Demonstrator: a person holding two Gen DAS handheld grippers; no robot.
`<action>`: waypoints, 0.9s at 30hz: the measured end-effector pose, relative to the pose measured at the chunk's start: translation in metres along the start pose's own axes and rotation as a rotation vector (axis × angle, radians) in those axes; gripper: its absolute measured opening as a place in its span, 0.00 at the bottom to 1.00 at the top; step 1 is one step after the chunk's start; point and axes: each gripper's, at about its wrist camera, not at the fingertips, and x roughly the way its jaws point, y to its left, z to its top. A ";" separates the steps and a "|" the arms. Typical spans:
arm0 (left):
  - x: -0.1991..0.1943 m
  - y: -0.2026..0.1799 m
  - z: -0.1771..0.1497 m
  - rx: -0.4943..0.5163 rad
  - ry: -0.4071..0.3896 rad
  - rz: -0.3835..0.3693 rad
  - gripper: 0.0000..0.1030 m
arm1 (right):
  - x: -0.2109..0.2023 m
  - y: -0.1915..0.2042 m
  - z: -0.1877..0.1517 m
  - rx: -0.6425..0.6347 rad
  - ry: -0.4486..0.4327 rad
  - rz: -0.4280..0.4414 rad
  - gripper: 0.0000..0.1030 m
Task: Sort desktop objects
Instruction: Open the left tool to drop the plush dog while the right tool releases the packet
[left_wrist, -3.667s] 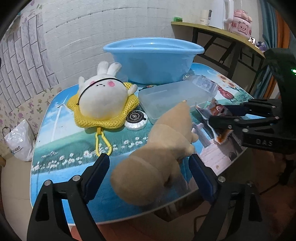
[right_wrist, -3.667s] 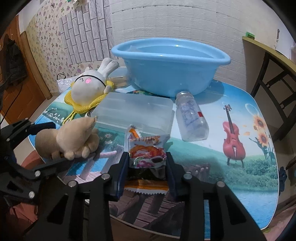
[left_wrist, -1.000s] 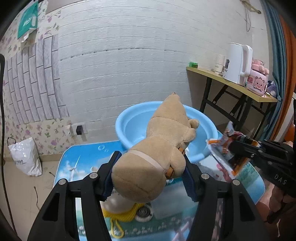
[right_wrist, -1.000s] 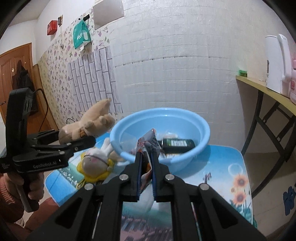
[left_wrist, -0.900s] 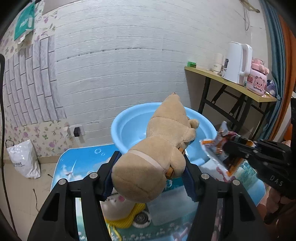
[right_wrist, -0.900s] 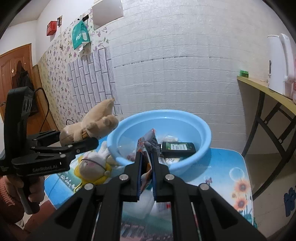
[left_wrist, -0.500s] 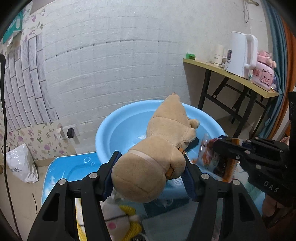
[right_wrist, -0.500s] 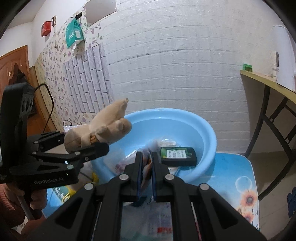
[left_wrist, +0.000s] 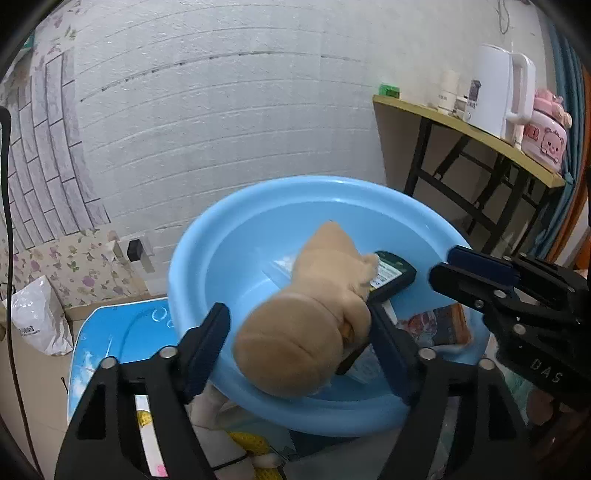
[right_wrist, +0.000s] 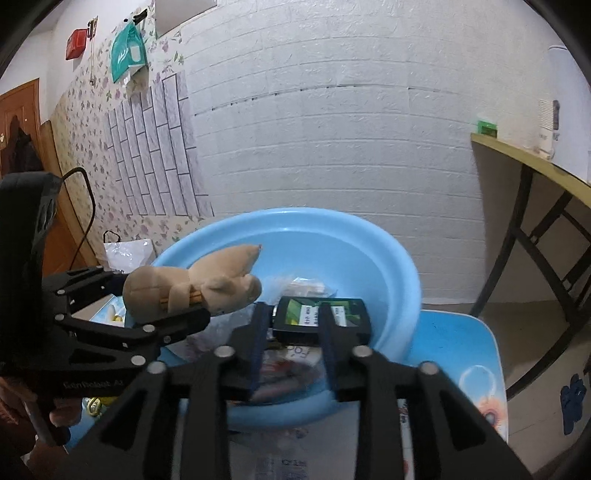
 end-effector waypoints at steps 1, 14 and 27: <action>-0.001 0.001 0.000 -0.005 -0.001 0.001 0.76 | -0.001 -0.003 -0.001 0.009 0.000 -0.009 0.29; -0.031 0.020 -0.008 -0.030 -0.029 0.064 0.81 | -0.028 -0.029 -0.021 0.108 0.013 -0.071 0.41; -0.016 0.028 0.005 0.009 -0.049 0.200 0.84 | -0.038 -0.024 -0.032 0.110 0.054 -0.093 0.42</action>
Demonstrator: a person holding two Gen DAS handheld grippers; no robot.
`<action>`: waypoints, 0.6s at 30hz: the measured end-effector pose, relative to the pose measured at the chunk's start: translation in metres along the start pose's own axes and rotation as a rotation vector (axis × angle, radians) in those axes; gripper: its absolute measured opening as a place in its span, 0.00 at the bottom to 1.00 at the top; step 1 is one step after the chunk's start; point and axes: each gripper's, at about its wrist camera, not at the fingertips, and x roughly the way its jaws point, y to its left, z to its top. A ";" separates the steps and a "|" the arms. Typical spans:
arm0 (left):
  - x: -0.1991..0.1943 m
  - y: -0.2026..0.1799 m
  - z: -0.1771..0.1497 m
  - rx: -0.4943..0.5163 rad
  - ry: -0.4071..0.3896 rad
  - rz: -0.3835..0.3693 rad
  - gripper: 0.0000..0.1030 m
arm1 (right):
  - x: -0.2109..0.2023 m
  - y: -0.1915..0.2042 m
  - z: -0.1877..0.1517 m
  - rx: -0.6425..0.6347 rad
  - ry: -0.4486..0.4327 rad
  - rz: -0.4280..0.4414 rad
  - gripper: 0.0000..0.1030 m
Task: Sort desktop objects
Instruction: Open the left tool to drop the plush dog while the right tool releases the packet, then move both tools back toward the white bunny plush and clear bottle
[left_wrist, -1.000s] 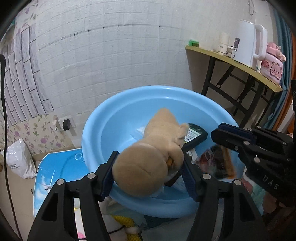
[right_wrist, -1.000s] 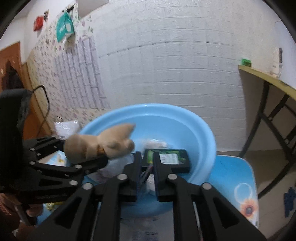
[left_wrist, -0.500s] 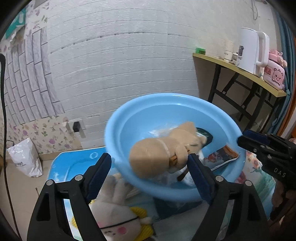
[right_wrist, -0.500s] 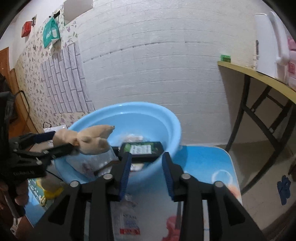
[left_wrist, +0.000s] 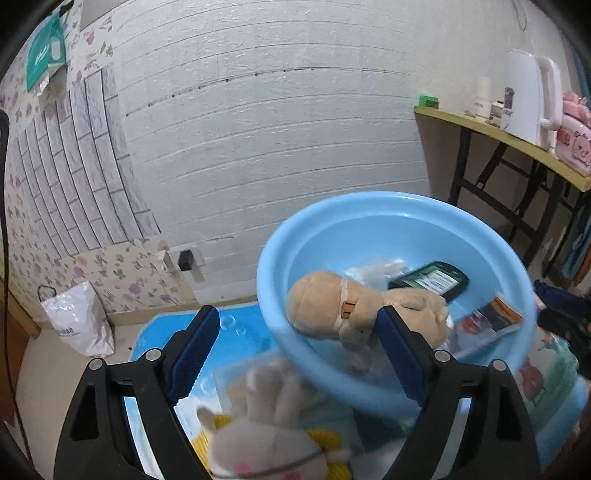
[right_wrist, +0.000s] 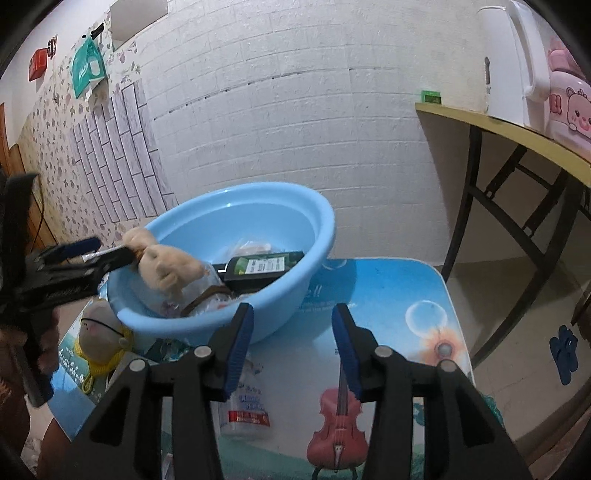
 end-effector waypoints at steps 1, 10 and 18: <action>0.000 0.000 0.003 0.000 -0.004 0.012 0.84 | -0.001 0.001 -0.001 -0.003 0.000 0.002 0.42; -0.019 0.042 0.003 -0.066 -0.041 0.098 0.84 | 0.004 -0.003 -0.008 0.005 0.035 0.003 0.42; -0.030 0.092 -0.029 -0.168 0.014 0.131 0.84 | 0.014 0.007 -0.025 -0.011 0.101 0.008 0.42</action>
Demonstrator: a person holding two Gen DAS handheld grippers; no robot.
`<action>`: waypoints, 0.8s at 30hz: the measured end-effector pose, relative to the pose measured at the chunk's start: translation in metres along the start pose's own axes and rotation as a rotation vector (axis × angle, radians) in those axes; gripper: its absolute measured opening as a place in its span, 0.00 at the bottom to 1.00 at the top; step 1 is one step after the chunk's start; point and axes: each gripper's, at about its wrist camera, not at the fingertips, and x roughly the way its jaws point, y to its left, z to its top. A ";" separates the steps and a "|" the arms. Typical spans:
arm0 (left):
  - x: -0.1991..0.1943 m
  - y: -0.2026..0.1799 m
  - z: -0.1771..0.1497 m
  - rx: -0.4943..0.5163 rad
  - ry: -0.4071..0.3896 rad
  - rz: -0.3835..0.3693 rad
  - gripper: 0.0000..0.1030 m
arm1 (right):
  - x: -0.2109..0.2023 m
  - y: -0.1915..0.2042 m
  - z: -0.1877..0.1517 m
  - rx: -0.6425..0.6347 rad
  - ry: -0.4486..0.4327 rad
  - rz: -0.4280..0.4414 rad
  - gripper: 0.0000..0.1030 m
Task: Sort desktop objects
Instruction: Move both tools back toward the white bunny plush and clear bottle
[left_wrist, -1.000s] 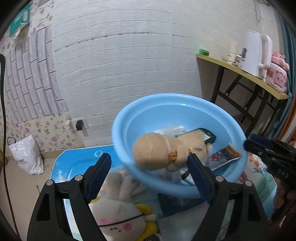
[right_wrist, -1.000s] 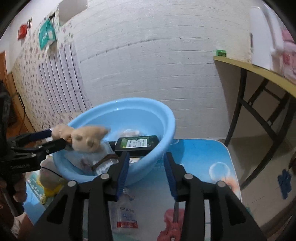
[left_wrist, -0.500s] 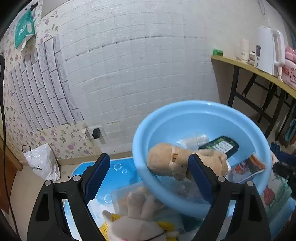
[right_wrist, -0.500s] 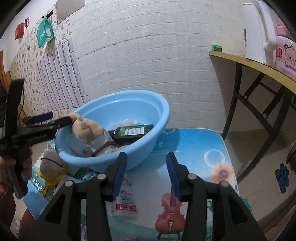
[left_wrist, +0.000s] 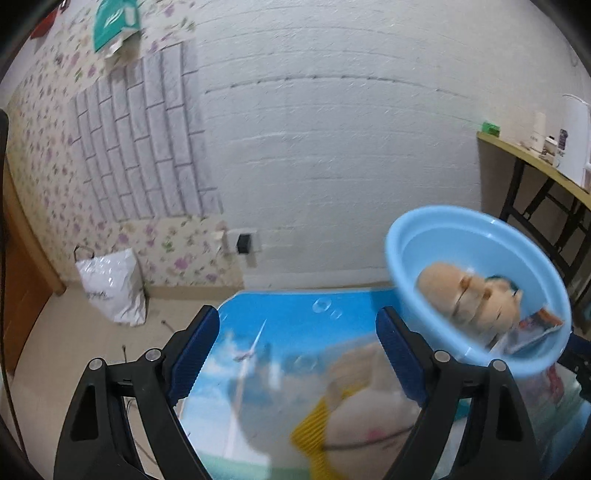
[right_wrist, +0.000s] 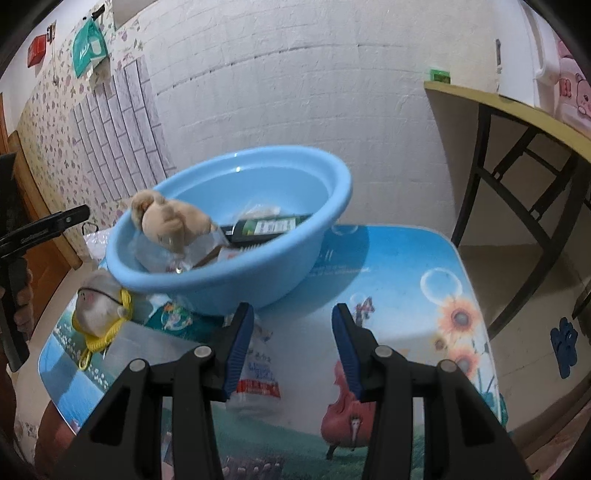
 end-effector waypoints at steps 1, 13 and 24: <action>0.000 0.006 -0.007 -0.009 0.014 -0.004 0.84 | 0.002 0.001 -0.002 0.000 0.009 -0.001 0.42; -0.004 0.020 -0.059 -0.033 0.110 -0.153 0.87 | 0.010 0.016 -0.016 -0.013 0.067 -0.014 0.43; -0.007 -0.007 -0.077 0.006 0.137 -0.260 0.91 | 0.005 0.034 -0.016 -0.050 0.073 0.006 0.43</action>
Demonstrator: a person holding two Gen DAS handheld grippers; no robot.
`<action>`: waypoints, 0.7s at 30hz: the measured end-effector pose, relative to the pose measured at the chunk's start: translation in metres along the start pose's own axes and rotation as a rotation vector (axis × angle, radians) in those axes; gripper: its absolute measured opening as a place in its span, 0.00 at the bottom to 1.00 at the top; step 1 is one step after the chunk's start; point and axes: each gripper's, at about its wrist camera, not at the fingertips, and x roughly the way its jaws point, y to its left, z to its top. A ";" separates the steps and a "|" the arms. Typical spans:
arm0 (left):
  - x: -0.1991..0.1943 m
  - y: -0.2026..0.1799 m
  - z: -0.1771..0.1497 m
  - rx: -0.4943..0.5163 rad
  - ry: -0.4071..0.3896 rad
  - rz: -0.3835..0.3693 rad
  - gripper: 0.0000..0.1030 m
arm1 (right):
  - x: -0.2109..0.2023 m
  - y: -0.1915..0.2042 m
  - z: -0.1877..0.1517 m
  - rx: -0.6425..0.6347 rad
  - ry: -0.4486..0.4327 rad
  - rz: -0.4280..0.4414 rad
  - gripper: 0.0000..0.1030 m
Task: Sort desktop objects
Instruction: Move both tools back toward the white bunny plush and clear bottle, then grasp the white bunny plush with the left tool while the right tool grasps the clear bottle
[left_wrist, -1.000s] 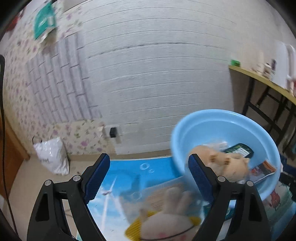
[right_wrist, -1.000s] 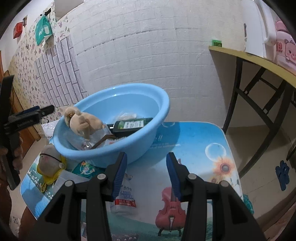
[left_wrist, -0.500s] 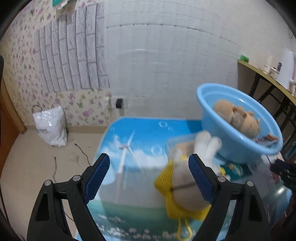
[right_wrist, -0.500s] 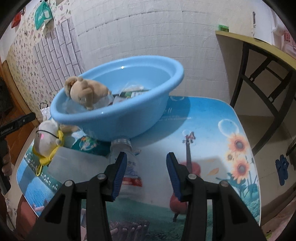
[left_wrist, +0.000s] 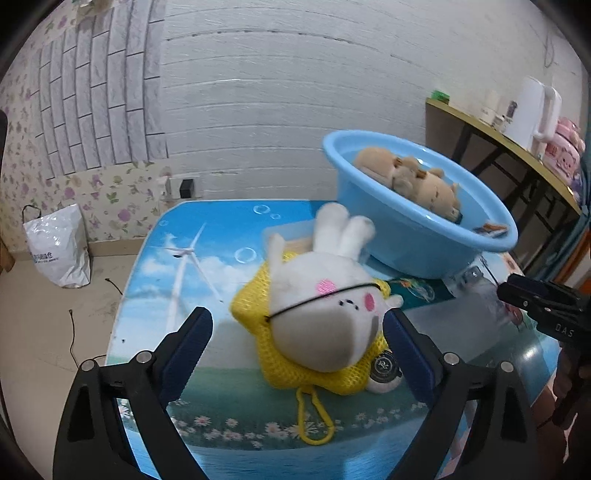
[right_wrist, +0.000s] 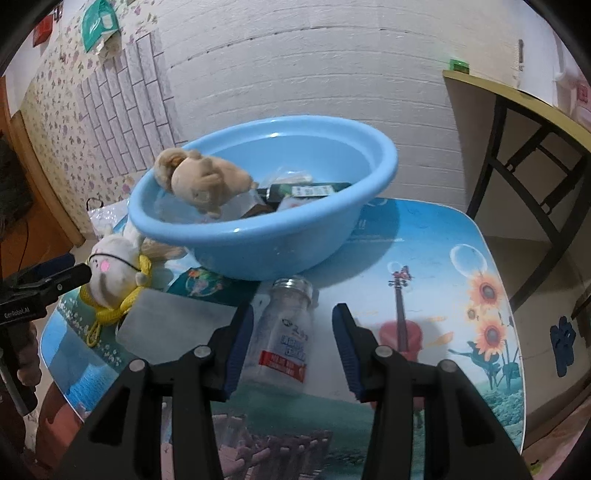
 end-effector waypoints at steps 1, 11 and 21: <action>0.002 -0.002 -0.001 0.003 0.006 -0.001 0.91 | 0.001 0.001 -0.001 -0.001 0.006 0.000 0.43; 0.022 -0.014 -0.006 0.022 0.066 -0.009 0.91 | 0.015 0.000 -0.007 0.006 0.048 0.002 0.43; 0.040 -0.016 -0.005 0.034 0.098 -0.017 0.96 | 0.027 -0.003 -0.012 0.016 0.082 -0.004 0.43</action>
